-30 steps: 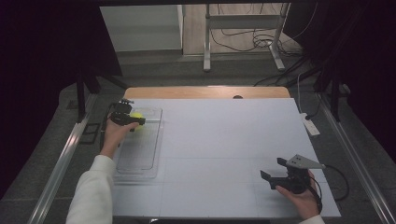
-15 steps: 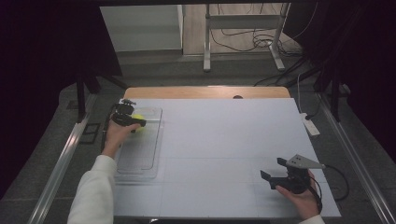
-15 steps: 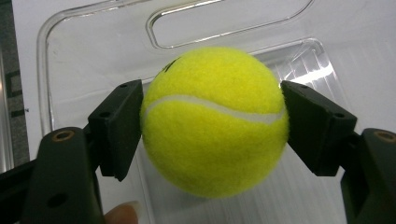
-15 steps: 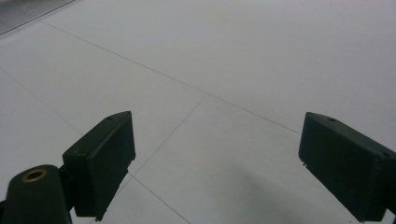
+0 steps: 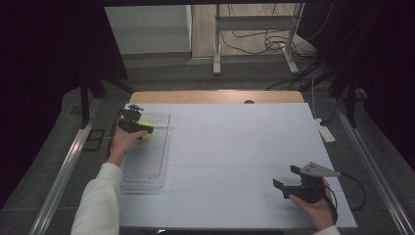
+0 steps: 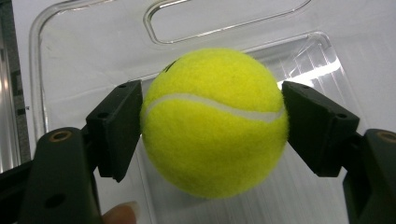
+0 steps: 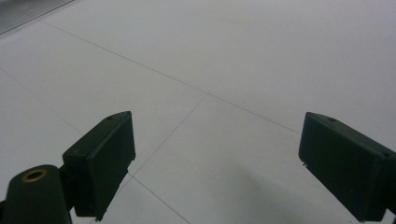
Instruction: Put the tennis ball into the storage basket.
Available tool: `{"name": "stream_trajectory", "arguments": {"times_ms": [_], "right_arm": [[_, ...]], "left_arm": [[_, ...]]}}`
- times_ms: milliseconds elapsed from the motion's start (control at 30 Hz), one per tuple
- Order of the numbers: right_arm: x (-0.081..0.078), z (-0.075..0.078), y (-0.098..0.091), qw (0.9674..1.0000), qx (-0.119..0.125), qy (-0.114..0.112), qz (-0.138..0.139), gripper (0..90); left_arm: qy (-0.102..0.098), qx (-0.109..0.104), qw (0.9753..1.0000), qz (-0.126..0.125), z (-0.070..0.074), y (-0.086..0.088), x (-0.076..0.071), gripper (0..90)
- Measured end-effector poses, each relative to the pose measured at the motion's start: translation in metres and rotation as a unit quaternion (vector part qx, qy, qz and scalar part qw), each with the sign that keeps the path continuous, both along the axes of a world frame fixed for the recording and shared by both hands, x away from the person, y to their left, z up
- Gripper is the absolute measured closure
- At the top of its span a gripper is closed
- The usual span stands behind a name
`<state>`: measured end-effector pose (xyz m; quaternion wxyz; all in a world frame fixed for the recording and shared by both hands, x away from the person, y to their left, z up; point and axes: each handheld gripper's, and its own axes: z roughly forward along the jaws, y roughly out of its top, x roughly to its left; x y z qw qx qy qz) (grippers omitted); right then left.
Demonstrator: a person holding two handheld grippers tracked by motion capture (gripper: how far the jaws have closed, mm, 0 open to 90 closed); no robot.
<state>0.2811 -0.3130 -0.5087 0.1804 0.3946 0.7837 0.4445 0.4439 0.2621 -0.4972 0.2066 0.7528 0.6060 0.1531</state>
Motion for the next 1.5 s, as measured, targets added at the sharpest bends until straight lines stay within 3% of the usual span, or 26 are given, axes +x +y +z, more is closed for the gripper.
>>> {"name": "stream_trajectory", "arguments": {"times_ms": [767,1267,1500], "right_arm": [[0.000,0.000,0.000,1.0000,0.000,-0.001,0.000,10.8],[-0.001,0.001,0.000,1.0000,0.000,-0.002,-0.001,10.8],[0.000,0.001,-0.001,1.0000,0.001,-0.002,-0.001,10.8]], "left_arm": [[-0.049,-0.037,0.9981,-0.010,0.014,0.004,-0.008,15.7],[-0.084,-0.063,0.9939,-0.032,0.026,0.004,-0.022,15.6],[-0.105,-0.079,0.9898,-0.056,0.033,-0.001,-0.034,15.6]]}}
